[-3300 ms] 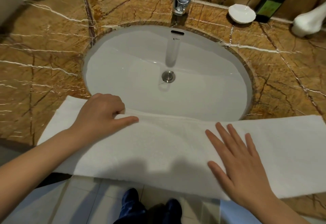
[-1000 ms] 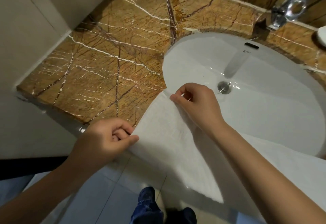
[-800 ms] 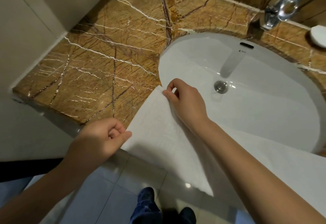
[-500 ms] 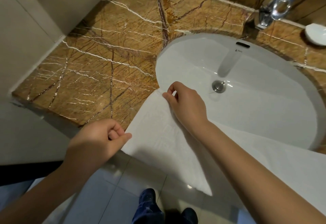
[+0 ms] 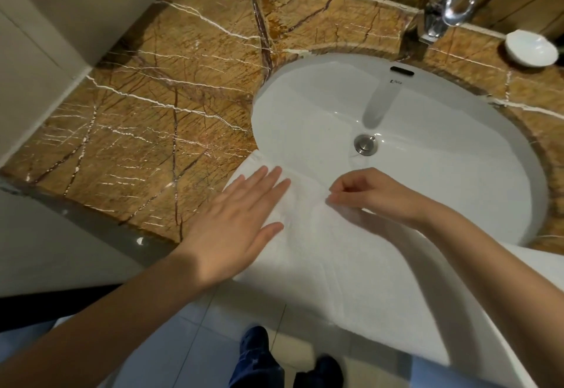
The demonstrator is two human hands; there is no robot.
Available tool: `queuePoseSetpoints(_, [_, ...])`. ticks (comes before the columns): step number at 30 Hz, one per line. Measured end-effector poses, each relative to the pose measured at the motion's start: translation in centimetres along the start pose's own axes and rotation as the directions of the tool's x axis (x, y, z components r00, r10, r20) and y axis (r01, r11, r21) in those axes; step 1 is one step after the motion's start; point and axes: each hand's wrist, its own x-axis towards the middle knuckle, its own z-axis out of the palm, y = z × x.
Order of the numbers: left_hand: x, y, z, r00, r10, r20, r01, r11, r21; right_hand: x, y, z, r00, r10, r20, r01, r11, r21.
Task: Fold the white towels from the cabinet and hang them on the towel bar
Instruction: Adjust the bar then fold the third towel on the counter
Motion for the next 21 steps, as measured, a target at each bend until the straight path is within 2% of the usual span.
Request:
queuePoseSetpoints(3, [0.0, -0.6, 0.8, 1.0, 0.015, -0.009, -0.014, 0.998, 0.061, -0.4, 1.0, -0.4, 0.999, -0.035, -0.013, 0.034, 0.994, -0.102])
queuePoseSetpoints(7, [0.0, -0.4, 0.7, 1.0, 0.017, -0.017, -0.016, 0.999, 0.038, 0.1, 3.1, -0.6, 0.952, -0.155, -0.264, 0.106, 0.976, -0.192])
queuePoseSetpoints(10, [-0.1, -0.7, 0.8, 0.999, 0.025, -0.022, -0.023, 0.998, 0.052, 0.1, 4.1, 0.3, 0.966, -0.1, -0.238, 0.042, 0.97, -0.238])
queuePoseSetpoints(11, [-0.2, -0.9, 0.8, 1.0, 0.014, -0.023, -0.013, 0.999, 0.052, -0.1, 4.2, 0.4, 0.973, -0.081, -0.218, 0.047, 0.986, -0.16])
queuePoseSetpoints(13, [-0.3, -1.4, 0.7, 1.0, -0.012, -0.023, 0.013, 0.999, 0.045, -0.9, 4.4, -0.1, 0.986, -0.023, -0.168, 0.054, 0.981, 0.186])
queuePoseSetpoints(14, [-0.3, -1.6, 0.6, 0.999, -0.02, -0.025, 0.021, 0.999, 0.035, -1.5, 4.7, -0.9, 0.992, 0.009, -0.125, 0.028, 0.957, 0.289])
queuePoseSetpoints(15, [-0.4, -1.8, 0.5, 0.999, -0.026, -0.031, 0.026, 0.999, 0.022, -2.2, 5.0, -1.8, 0.995, 0.034, -0.09, -0.007, 0.957, 0.291])
queuePoseSetpoints(17, [-0.4, -1.7, 0.3, 0.998, -0.033, -0.058, 0.033, 0.999, 0.003, -3.3, 5.7, -3.2, 0.996, 0.052, -0.068, -0.04, 0.986, 0.159])
queuePoseSetpoints(19, [0.0, -1.4, 0.0, 0.992, -0.041, -0.12, 0.038, 0.999, -0.031, -4.1, 6.0, -4.0, 0.996, 0.005, -0.089, -0.002, 0.999, 0.033])
queuePoseSetpoints(21, [1.3, -0.7, -0.6, 0.982, -0.015, -0.189, -0.002, 0.996, -0.088, -4.5, 5.9, -4.1, 0.99, -0.058, -0.132, 0.057, 0.998, -0.013])
